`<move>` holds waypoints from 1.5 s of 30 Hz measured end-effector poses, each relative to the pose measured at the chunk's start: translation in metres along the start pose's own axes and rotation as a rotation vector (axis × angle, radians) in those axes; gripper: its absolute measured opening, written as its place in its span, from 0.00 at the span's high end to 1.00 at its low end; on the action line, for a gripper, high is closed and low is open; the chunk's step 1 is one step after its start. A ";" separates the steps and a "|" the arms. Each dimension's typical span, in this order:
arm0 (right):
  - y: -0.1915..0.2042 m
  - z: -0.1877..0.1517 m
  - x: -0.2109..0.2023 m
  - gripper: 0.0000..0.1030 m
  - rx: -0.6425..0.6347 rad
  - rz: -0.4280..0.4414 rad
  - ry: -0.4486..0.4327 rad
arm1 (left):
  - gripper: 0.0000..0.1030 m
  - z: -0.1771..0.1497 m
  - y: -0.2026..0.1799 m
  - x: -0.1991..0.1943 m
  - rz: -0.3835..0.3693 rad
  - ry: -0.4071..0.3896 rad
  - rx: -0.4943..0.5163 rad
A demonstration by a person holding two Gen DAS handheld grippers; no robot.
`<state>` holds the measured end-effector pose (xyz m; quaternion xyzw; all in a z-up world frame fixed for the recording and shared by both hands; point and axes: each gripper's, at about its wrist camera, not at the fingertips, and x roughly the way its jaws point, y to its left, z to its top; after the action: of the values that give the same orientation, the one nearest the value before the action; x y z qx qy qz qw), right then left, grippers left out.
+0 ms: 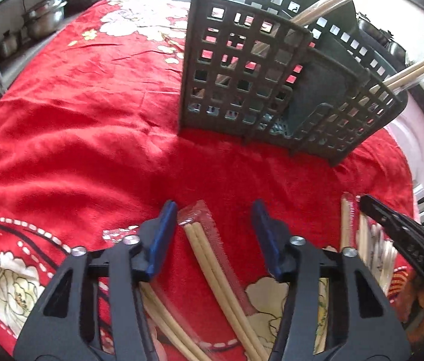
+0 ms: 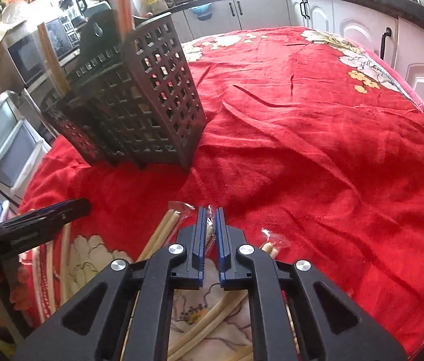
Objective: Organize utensils
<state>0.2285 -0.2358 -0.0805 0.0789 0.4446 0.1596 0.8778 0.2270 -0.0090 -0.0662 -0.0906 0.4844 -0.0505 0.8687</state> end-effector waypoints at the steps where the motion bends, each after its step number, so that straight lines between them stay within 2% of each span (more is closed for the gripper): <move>1: 0.002 -0.001 -0.003 0.94 0.000 0.009 -0.007 | 0.71 0.000 0.000 -0.001 0.011 -0.004 0.002; 5: 0.007 -0.004 -0.017 0.94 0.008 0.049 -0.036 | 0.82 -0.001 -0.001 -0.002 0.026 -0.017 0.011; 8: 0.011 -0.005 -0.027 0.94 0.001 0.061 -0.061 | 0.90 -0.002 0.001 -0.005 0.006 -0.016 0.008; 13: 0.013 -0.005 -0.041 0.94 0.011 0.076 -0.101 | 0.97 -0.005 -0.001 -0.016 -0.029 -0.042 0.013; 24: 0.028 -0.001 -0.068 0.95 -0.001 0.131 -0.161 | 0.97 -0.001 -0.006 -0.058 -0.115 -0.139 0.009; 30: 0.048 0.008 -0.095 0.95 -0.048 0.165 -0.225 | 0.98 0.005 -0.009 -0.094 -0.139 -0.234 0.017; 45: 0.098 0.025 -0.147 0.96 -0.185 0.241 -0.344 | 0.99 0.012 -0.005 -0.150 -0.190 -0.368 0.029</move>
<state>0.1467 -0.1955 0.0734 0.0765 0.2592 0.2875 0.9189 0.1580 0.0137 0.0661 -0.1311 0.3061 -0.1217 0.9350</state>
